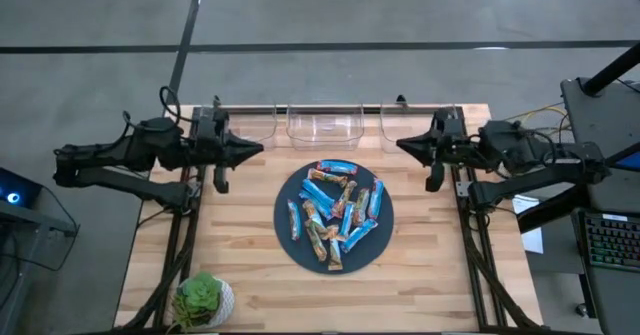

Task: Pick and place Granola Bars by type
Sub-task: Put the red granola bar into the left transparent bin

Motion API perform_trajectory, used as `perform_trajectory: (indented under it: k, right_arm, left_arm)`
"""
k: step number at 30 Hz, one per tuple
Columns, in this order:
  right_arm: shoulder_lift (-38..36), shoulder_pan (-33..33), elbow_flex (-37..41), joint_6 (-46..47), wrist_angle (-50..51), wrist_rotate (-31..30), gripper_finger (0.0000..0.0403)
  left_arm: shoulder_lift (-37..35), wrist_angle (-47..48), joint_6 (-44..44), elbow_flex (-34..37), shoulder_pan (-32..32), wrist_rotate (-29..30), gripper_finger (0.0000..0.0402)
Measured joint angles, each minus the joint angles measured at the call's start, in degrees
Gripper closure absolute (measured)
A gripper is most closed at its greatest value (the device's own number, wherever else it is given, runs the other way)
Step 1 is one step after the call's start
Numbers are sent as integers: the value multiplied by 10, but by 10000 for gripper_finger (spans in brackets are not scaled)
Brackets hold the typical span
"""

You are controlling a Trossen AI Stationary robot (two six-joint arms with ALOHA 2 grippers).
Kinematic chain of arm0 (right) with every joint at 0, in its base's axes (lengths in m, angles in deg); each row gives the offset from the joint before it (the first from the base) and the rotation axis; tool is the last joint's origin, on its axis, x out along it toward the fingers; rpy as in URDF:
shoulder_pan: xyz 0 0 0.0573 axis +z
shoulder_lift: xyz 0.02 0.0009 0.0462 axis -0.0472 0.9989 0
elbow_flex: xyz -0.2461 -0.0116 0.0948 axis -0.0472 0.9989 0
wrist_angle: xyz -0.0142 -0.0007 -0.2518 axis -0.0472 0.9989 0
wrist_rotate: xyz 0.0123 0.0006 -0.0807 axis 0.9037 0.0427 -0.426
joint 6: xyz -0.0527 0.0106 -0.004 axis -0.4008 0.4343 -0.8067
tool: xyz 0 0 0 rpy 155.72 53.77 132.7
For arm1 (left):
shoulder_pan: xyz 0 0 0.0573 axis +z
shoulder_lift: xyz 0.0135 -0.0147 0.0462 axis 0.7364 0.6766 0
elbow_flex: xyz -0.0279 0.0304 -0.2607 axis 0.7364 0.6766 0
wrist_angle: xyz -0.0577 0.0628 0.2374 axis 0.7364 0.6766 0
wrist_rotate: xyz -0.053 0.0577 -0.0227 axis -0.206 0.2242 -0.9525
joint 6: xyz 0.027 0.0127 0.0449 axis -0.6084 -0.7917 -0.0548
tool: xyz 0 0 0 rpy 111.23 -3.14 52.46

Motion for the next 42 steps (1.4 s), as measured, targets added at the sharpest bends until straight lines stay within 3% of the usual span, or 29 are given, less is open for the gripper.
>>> perform_trajectory:
  k: [15,42]
  right_arm:
    - [52,0,0,23,19,30,394]
    - [55,0,0,94,44,29,394]
  left_arm:
    - [1,35,4,0,0,1,401]
    - [34,60,1,1,9,15,401]
